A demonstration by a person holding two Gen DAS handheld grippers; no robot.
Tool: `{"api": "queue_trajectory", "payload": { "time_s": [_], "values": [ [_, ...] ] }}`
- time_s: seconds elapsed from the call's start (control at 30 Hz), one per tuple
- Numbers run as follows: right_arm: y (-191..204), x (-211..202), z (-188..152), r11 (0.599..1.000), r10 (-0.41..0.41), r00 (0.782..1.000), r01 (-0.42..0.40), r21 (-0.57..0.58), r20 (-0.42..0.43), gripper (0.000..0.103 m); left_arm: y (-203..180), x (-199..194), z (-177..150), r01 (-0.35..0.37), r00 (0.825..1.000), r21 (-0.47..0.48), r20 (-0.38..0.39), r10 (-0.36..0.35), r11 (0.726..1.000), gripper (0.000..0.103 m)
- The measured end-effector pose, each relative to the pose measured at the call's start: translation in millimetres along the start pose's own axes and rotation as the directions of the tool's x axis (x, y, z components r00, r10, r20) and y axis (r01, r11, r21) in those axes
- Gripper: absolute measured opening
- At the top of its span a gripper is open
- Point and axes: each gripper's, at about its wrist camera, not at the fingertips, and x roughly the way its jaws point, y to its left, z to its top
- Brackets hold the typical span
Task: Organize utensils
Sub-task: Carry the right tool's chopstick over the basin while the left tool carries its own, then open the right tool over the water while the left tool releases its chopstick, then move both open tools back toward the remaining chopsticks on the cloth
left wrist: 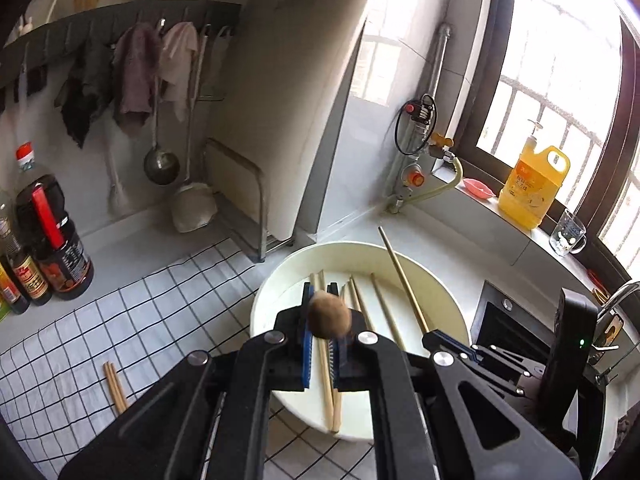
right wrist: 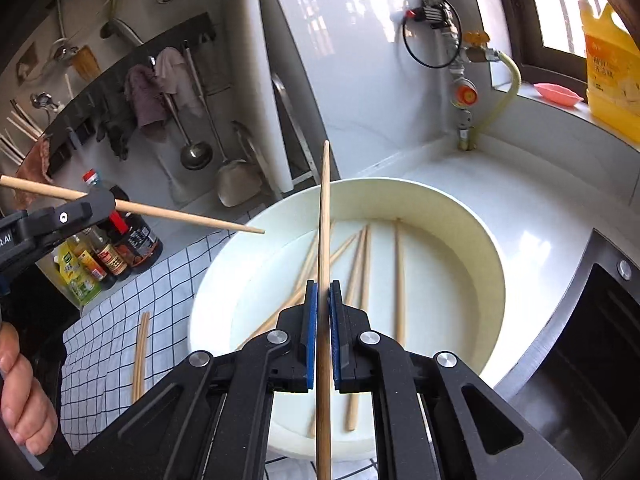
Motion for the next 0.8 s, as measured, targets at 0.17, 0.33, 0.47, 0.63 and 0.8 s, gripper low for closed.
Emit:
{"api": "queue_trajectory", "payload": {
  "time_s": [0.17, 0.33, 0.47, 0.63, 0.8],
  "values": [
    [-18, 17, 4, 0.999, -0.015, 1.000, 0.016, 0.039, -0.021, 0.006, -22, 56, 0, 0.003, 0.999, 0.029, -0.052, -0.001, 1.000, 0.007],
    [-26, 38, 1, 0.999, -0.005, 0.997, 0.009, 0.052, -0.082, 0.006, -31, 103, -26, 0.001, 0.982, 0.077, -0.189, 0.013, 0.997, 0.007],
    [-28, 46, -1, 0.998, -0.003, 0.993, 0.009, 0.055, -0.118, 0.035, -26, 111, -39, -0.046, 0.964, 0.078, -0.258, 0.065, 0.996, 0.038],
    [-35, 26, 4, 0.997, -0.018, 0.998, 0.022, 0.077, -0.058, 0.038, -10, 77, -35, -0.120, 0.980, 0.046, -0.153, 0.126, 0.992, 0.097],
    [-30, 20, 4, 0.997, -0.017, 0.999, 0.020, 0.070, -0.049, 0.038, 7, 51, -38, -0.166, 0.976, 0.018, -0.137, 0.167, 0.986, 0.097]
  ]
}}
